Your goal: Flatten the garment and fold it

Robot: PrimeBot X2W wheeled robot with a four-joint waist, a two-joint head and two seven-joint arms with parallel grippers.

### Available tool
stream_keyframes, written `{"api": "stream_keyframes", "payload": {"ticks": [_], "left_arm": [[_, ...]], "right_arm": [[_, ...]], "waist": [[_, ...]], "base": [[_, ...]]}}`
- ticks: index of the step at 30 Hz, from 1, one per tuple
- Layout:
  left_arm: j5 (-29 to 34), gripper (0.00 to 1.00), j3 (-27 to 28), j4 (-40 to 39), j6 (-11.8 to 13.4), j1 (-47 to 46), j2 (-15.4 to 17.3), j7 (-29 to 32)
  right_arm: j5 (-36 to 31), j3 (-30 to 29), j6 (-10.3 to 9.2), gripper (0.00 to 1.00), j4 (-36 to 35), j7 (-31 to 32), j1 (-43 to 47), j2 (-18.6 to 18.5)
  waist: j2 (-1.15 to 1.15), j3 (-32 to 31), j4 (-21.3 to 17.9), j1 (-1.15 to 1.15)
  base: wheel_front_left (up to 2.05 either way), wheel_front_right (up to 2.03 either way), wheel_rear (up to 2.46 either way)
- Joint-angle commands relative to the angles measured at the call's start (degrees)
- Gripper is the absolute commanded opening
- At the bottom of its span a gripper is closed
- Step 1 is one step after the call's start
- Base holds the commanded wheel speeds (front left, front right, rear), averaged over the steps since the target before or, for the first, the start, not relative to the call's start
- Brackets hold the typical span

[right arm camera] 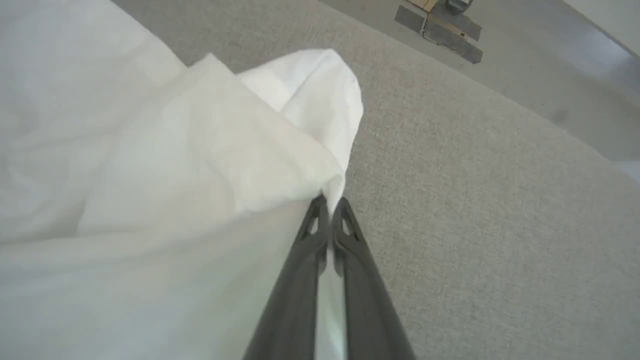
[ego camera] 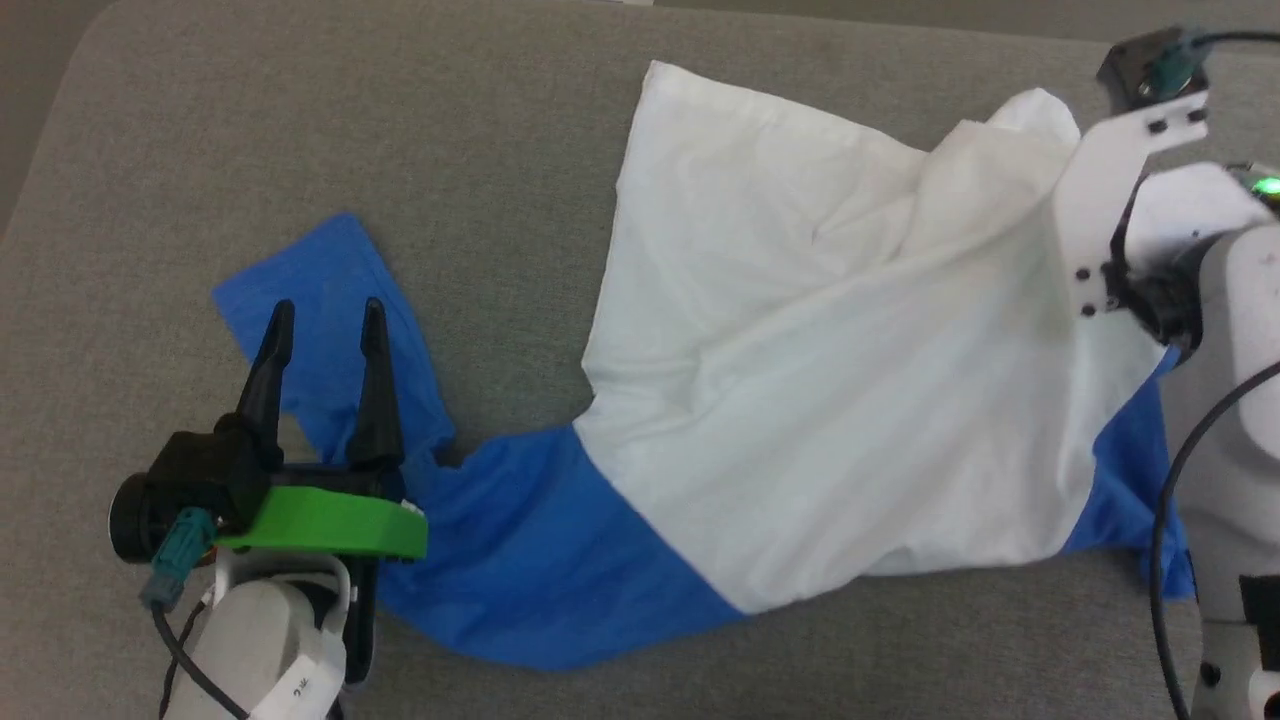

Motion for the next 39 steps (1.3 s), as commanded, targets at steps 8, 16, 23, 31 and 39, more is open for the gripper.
{"api": "stream_keyframes", "payload": {"ticks": [8,16,23,31,39], "left_arm": [[2.3,1.00,1.0,1.3,-1.7,-1.0,-2.7,-0.5],[3.4,1.00,1.6,2.8,-2.9,1.1,-3.0,-0.5],[3.1,1.00,0.3,4.0,-3.7,2.7,-2.6,1.2],[-0.2,1.00,-0.7,2.8,-5.7,-0.6,-3.0,6.5],[-5.3,1.00,-4.9,11.3,-6.4,-8.7,-2.9,31.3]], "right_arm": [[-6.5,-6.8,-0.09,1.00,8.0,-7.5,-3.3,2.9],[-0.4,-12.2,-0.09,1.00,5.7,-22.1,-1.5,5.1],[8.8,-12.3,-0.09,1.00,-4.7,-30.7,12.3,6.5],[21.8,-14.8,-0.09,1.00,-16.7,-33.1,31.7,7.5],[26.1,-15.5,-0.09,1.00,-21.3,-33.9,38.7,7.6]], "waist": [[0.00,0.1,3.4,0.00],[0.00,-6.7,0.6,0.00],[0.00,-12.8,-4.3,0.00],[0.00,-14.3,-9.9,0.00],[0.00,-11.9,-16.1,0.00]], "base": [[0.00,0.00,0.00],[0.00,0.00,0.00],[0.00,0.00,0.00],[0.00,0.00,0.00],[0.00,0.00,0.00]]}}
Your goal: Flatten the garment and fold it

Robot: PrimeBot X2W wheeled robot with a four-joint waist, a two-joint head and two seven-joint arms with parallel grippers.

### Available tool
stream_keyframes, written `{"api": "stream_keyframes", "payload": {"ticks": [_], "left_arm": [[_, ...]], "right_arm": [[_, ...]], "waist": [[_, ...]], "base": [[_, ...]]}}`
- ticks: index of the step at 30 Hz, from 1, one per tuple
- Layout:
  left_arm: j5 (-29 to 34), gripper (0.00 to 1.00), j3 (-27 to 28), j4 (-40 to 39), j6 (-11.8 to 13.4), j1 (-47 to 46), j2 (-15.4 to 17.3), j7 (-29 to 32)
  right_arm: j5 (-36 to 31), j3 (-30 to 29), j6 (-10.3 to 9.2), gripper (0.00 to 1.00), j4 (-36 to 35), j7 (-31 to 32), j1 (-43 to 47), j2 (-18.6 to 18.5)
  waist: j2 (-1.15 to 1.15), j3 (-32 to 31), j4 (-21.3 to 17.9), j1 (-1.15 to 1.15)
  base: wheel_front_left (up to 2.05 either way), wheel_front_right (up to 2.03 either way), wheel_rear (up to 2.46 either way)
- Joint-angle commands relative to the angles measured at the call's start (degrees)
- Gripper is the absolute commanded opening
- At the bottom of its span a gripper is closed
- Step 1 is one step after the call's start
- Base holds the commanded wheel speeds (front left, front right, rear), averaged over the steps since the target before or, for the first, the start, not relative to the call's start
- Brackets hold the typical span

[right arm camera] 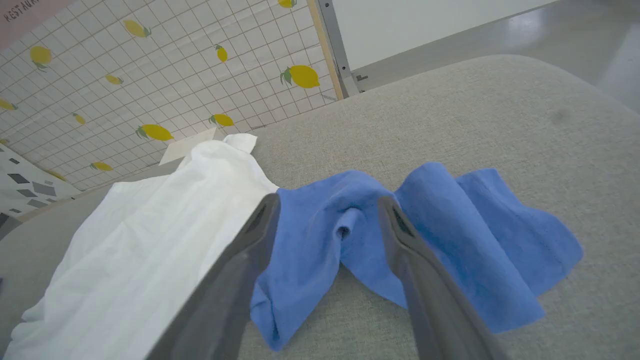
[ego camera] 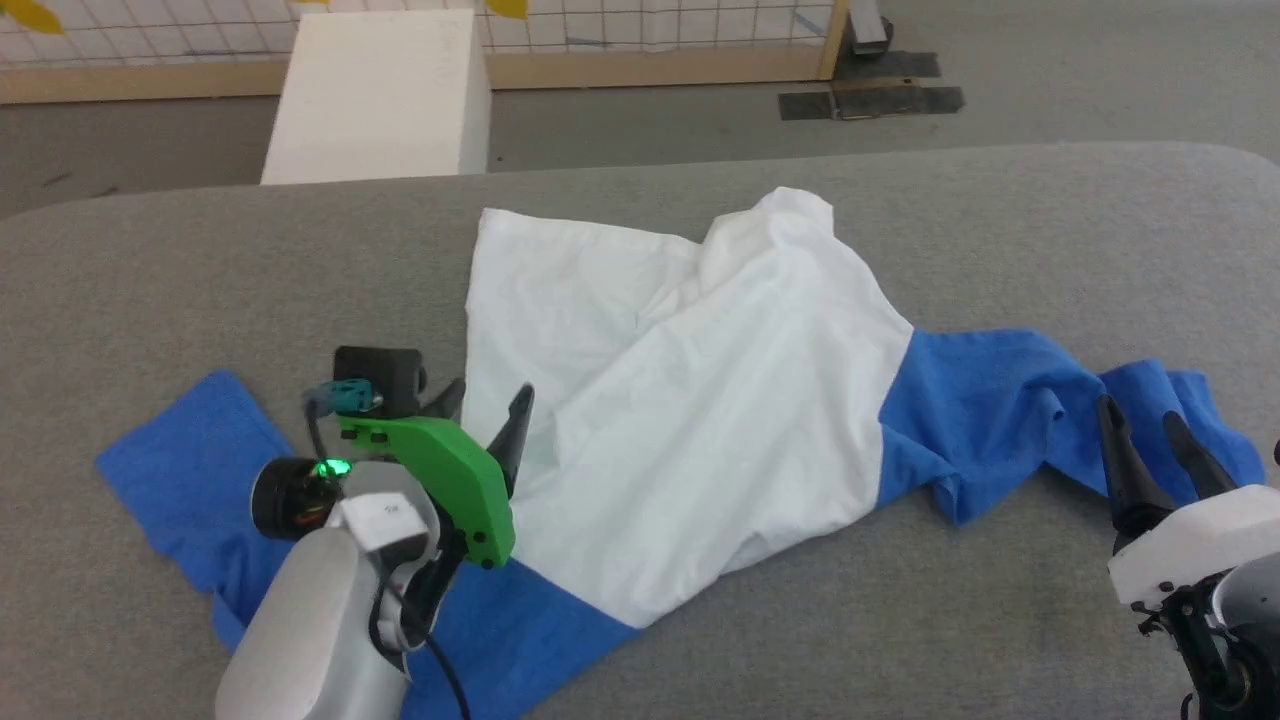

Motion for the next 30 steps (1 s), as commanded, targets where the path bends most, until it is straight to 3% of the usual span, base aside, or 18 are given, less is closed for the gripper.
{"api": "stream_keyframes", "payload": {"ticks": [1,4,9,10,11,17,25,30], "left_arm": [[-0.6,1.00,-0.5,1.4,0.7,-1.4,0.6,4.0],[0.8,1.00,-2.0,4.2,2.6,-3.5,2.3,12.6],[1.0,1.00,-2.9,7.6,4.4,-3.9,3.7,21.1],[0.8,0.75,-3.0,7.9,4.3,-3.7,4.0,22.1],[0.4,0.00,-3.1,8.1,4.1,-3.4,4.2,22.9],[-0.9,0.00,-0.7,7.2,2.7,-4.6,6.5,20.2],[2.8,0.00,3.6,8.6,1.0,-14.3,16.0,13.3],[3.4,0.00,4.9,11.2,0.3,-18.6,19.0,11.8]], "right_arm": [[0.5,0.1,-0.08,1.00,-0.6,-0.6,0.5,0.0],[1.0,0.2,-0.08,1.00,-1.0,-1.1,0.7,0.0],[2.1,0.5,-0.08,1.00,-0.1,-2.7,-0.2,0.0],[2.3,0.8,-0.08,1.00,0.1,-3.0,-0.5,0.0],[2.4,1.1,-0.08,1.00,0.4,-3.3,-0.8,0.0],[3.2,2.5,-0.08,1.00,1.5,-5.1,-1.7,0.0],[4.0,5.2,-0.08,1.00,3.0,-7.0,-3.9,0.0],[4.3,6.1,-0.08,1.00,4.2,-8.1,-4.4,0.0]], "waist": [[0.00,1.2,-4.1,0.00],[0.00,2.7,-5.6,0.00],[0.00,4.7,-7.2,0.00],[0.00,5.1,-7.5,0.00],[0.00,5.4,-7.7,0.00],[0.00,6.8,-8.3,0.00],[0.00,10.5,-10.4,0.00],[0.00,12.2,-10.8,0.00]], "base": [[0.00,0.00,0.00],[0.00,0.00,0.00],[0.00,0.00,0.00],[0.00,0.00,0.00],[0.00,0.00,0.00],[0.00,0.00,0.00],[0.00,0.00,0.00],[0.00,0.00,0.00]]}}
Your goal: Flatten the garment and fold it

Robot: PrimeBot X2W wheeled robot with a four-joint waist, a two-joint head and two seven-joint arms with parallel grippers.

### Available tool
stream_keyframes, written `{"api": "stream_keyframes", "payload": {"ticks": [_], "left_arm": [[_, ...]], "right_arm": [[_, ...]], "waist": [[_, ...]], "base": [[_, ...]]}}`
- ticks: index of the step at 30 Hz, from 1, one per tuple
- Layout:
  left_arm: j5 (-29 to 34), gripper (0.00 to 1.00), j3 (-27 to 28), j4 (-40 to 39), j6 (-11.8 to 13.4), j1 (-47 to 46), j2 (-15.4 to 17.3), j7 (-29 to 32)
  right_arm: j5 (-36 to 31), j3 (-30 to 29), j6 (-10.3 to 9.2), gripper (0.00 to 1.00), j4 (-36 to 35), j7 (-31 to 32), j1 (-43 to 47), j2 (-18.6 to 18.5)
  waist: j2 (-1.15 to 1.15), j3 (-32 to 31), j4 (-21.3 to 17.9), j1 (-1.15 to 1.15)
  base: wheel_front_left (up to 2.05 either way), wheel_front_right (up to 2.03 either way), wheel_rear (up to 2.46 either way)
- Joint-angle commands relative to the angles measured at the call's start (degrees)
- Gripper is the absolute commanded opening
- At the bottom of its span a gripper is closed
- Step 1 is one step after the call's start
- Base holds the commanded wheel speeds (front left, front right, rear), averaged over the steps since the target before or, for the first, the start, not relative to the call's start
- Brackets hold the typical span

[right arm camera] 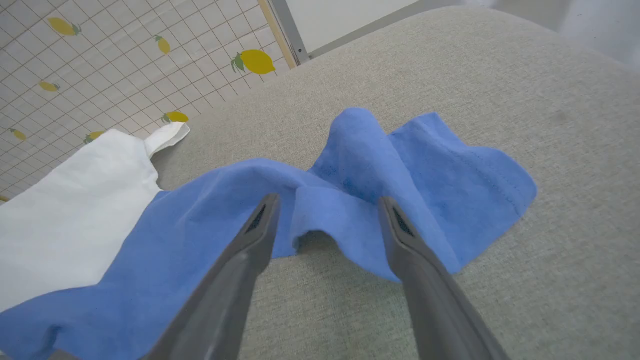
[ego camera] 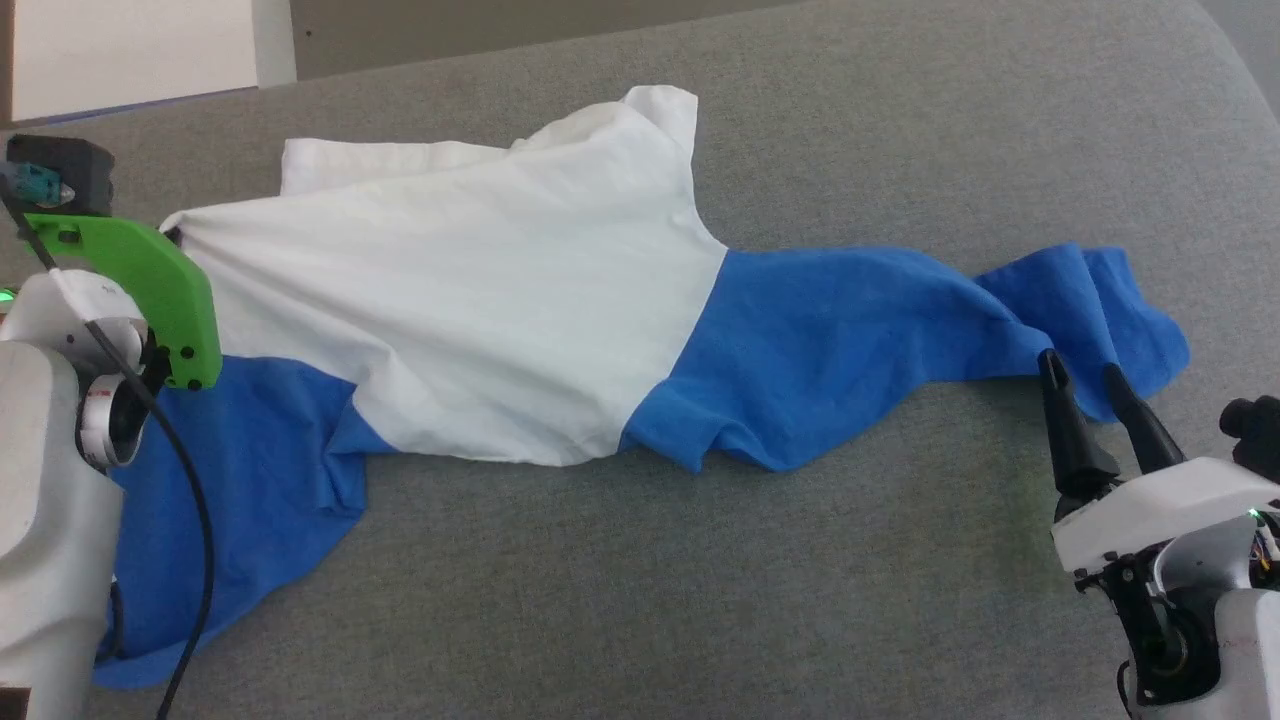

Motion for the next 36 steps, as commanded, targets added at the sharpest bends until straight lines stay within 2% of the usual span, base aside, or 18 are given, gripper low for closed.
{"api": "stream_keyframes", "payload": {"ticks": [1,2,3,6,8,12,15,20,25,28,31,36], "left_arm": [[0.6,0.00,0.1,1.1,-0.1,-1.0,0.4,-0.2],[0.2,0.38,0.1,1.9,-0.3,-1.2,0.2,-0.1],[-0.5,0.98,0.5,2.6,-0.3,-1.4,-0.2,-0.5],[-2.0,1.00,1.3,3.2,-0.5,-1.6,-1.7,-3.2],[-3.3,1.00,2.4,2.1,-1.0,-1.5,-2.7,-7.1],[-3.6,1.00,3.8,-3.5,-2.1,1.6,-3.8,-18.0],[-2.9,1.00,5.1,-8.2,-1.0,7.1,-4.9,-26.1],[-1.6,1.00,5.7,-14.1,2.1,19.1,-7.3,-33.8],[-2.7,1.00,5.8,-16.8,5.3,29.2,-11.4,-36.4],[-3.4,1.00,5.9,-18.2,6.6,32.3,-13.1,-37.2],[-3.8,1.00,5.9,-19.1,7.5,33.5,-14.0,-37.3],[-3.6,1.00,4.7,-19.7,7.3,32.9,-14.5,-37.0]], "right_arm": [[0.3,0.3,-0.08,1.00,0.3,-0.5,-0.9,0.0],[0.3,0.5,-0.08,1.00,0.6,-0.7,-1.0,0.0],[0.2,0.8,-0.08,1.00,0.8,-0.7,-1.0,0.0],[-0.3,1.1,-0.08,1.00,0.9,-0.7,-1.1,0.0],[-1.3,1.2,-0.08,1.00,0.5,-0.2,-1.1,0.0],[-3.5,1.7,-0.08,1.00,-1.5,1.9,-0.5,0.0],[-5.8,2.5,-0.08,1.00,-3.6,5.2,1.0,0.0],[-11.6,4.8,-0.08,1.00,-7.0,14.7,4.1,0.0],[-16.3,7.7,-0.08,1.00,-9.1,27.8,6.8,0.0],[-19.3,11.0,-0.08,1.00,-9.9,32.6,6.3,0.0],[-21.9,13.6,-0.08,1.00,-7.6,34.0,3.7,0.0],[-26.1,16.3,-0.08,1.00,0.9,32.4,-2.4,0.0]], "waist": [[0.00,1.0,-0.4,0.00],[0.00,1.0,-0.3,0.00],[0.00,1.0,-0.1,0.00],[0.00,0.3,1.1,0.00],[0.00,-0.5,1.9,0.00],[0.00,-3.1,4.3,0.00],[0.00,-5.1,6.1,0.00],[0.00,-7.6,8.6,0.00],[0.00,-9.2,10.7,0.00],[0.00,-9.4,11.7,0.00],[0.00,-9.4,12.6,0.00],[0.00,-8.4,14.3,0.00]], "base": [[0.00,0.00,0.00],[0.00,0.00,0.00],[0.00,0.00,0.00],[0.00,0.00,0.00],[0.00,0.00,0.00],[0.00,0.00,0.00],[0.00,0.00,0.00],[0.00,0.00,0.00],[0.00,0.00,0.00],[0.00,0.00,0.00],[0.00,0.00,0.00],[0.00,0.00,0.00]]}}
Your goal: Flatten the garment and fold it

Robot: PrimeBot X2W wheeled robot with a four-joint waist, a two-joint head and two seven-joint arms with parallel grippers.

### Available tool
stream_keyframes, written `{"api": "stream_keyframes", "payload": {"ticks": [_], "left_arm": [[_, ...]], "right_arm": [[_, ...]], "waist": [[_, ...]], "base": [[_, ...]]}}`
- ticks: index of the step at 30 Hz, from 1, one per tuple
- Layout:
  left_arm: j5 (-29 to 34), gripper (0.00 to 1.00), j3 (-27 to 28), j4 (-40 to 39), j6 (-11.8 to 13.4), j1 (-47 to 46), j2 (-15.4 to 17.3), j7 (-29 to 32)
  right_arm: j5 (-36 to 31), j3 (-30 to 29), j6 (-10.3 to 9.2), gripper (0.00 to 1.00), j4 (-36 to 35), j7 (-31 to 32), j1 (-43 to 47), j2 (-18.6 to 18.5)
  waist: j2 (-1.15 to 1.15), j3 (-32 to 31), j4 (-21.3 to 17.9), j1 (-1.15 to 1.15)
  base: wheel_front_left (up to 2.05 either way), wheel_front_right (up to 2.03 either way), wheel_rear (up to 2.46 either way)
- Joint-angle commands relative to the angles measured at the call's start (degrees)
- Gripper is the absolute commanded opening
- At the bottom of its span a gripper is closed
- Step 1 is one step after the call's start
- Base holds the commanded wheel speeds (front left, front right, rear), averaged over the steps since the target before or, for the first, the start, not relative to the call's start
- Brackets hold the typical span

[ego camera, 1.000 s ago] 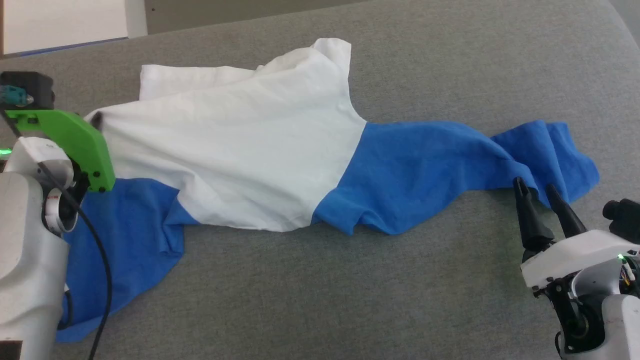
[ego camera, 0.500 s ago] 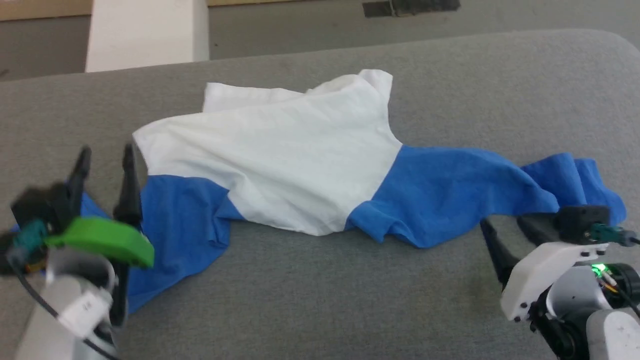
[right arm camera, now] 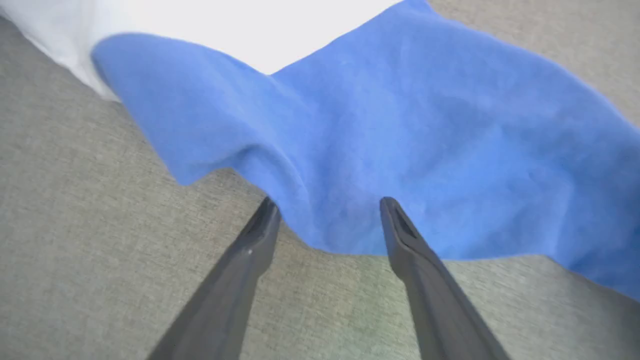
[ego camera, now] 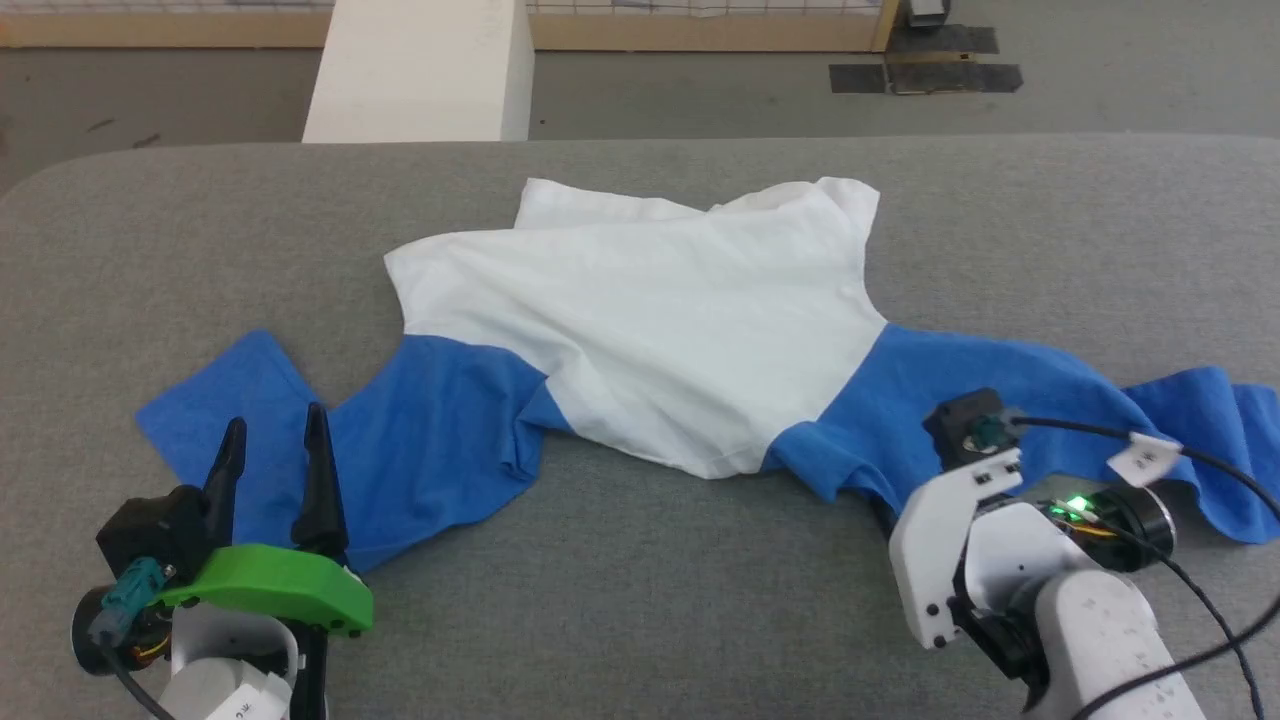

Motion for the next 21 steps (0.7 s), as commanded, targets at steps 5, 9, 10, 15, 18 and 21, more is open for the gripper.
{"api": "stream_keyframes", "payload": {"ticks": [5,9,10,15,18,21], "left_arm": [[-0.2,1.00,-1.0,-0.1,0.1,-1.1,-0.4,0.0],[-0.5,1.00,-1.5,0.7,-0.2,-1.1,-0.6,0.1],[-0.7,1.00,-1.5,0.9,-0.2,-1.0,-0.6,0.0],[-1.1,1.00,-1.9,1.6,-0.5,-0.5,-0.6,0.3],[-1.3,1.00,-2.3,2.0,-0.6,-0.6,-0.7,0.5],[-1.4,1.00,-2.7,2.4,-0.8,-0.9,-0.8,0.8]], "right_arm": [[-2.2,1.5,-0.09,1.00,10.3,-0.7,-4.5,-0.5],[-0.7,-0.1,-0.09,0.00,14.1,0.1,-5.7,-2.0],[-0.5,-1.3,-0.09,0.00,14.2,0.2,-6.0,-2.9],[-1.9,-10.8,-0.09,0.00,13.4,-0.3,-8.5,-7.3],[-3.8,-15.6,-0.09,0.00,13.7,-0.9,-9.5,-8.0],[-4.5,-17.5,-0.09,0.18,14.5,-1.7,-9.6,-7.5]], "waist": [[0.00,1.3,2.2,0.00],[0.00,1.3,2.8,0.00],[0.00,1.3,2.8,0.00],[0.00,1.1,2.8,0.00],[0.00,0.9,2.8,0.00],[0.00,0.6,2.9,0.00]], "base": [[0.00,0.00,0.00],[0.00,0.00,0.00],[0.00,0.00,0.00],[0.00,0.00,0.00],[0.00,0.00,0.00],[0.00,0.00,0.00]]}}
